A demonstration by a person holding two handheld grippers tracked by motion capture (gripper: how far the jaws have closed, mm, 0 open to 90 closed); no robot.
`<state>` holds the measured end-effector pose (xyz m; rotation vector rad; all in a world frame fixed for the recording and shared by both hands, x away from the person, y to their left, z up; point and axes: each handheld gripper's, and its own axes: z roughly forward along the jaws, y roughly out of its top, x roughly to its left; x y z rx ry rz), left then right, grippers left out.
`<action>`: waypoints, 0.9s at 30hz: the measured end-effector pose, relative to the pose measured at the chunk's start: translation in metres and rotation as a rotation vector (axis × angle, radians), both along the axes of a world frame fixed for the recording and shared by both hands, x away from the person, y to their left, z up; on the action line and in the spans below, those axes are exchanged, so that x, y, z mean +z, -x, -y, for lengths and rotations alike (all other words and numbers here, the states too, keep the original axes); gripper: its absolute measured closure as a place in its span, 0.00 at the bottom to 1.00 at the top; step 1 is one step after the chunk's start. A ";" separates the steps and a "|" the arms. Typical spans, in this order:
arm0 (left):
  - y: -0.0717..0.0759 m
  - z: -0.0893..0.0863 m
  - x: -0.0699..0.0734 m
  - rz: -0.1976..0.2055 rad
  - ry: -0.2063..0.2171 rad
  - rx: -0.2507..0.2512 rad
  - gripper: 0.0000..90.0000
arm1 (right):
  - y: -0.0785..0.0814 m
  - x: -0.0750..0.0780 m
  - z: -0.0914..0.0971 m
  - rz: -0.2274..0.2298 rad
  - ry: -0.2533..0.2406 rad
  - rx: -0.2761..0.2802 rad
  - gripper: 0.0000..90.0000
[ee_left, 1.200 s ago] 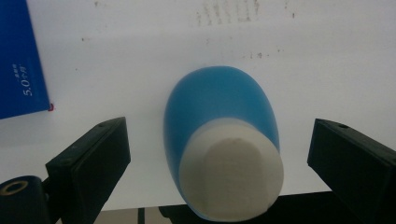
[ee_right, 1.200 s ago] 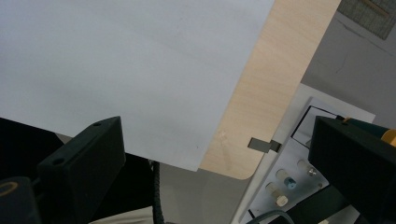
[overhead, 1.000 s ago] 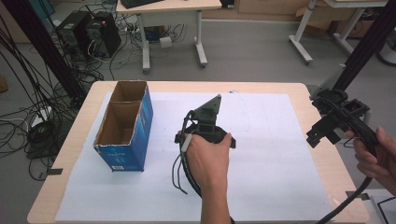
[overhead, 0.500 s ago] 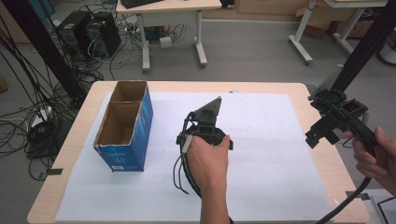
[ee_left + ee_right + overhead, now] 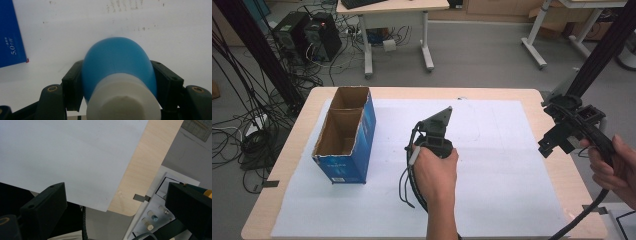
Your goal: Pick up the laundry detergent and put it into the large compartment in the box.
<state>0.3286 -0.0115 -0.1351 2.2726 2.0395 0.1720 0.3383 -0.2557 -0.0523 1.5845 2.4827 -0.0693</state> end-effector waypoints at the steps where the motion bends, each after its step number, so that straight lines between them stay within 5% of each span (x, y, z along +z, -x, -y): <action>1: 0.000 0.000 0.000 0.001 -0.001 0.000 0.39 | 0.000 0.000 0.000 0.001 -0.001 0.000 0.04; 16: 0.000 0.001 0.008 -0.020 -0.008 -0.037 0.40 | -0.005 -0.001 0.003 -0.007 -0.003 -0.009 0.04; 27: 0.014 -0.018 0.064 0.018 -0.001 -0.021 0.41 | -0.013 0.003 0.011 -0.020 -0.019 -0.031 0.04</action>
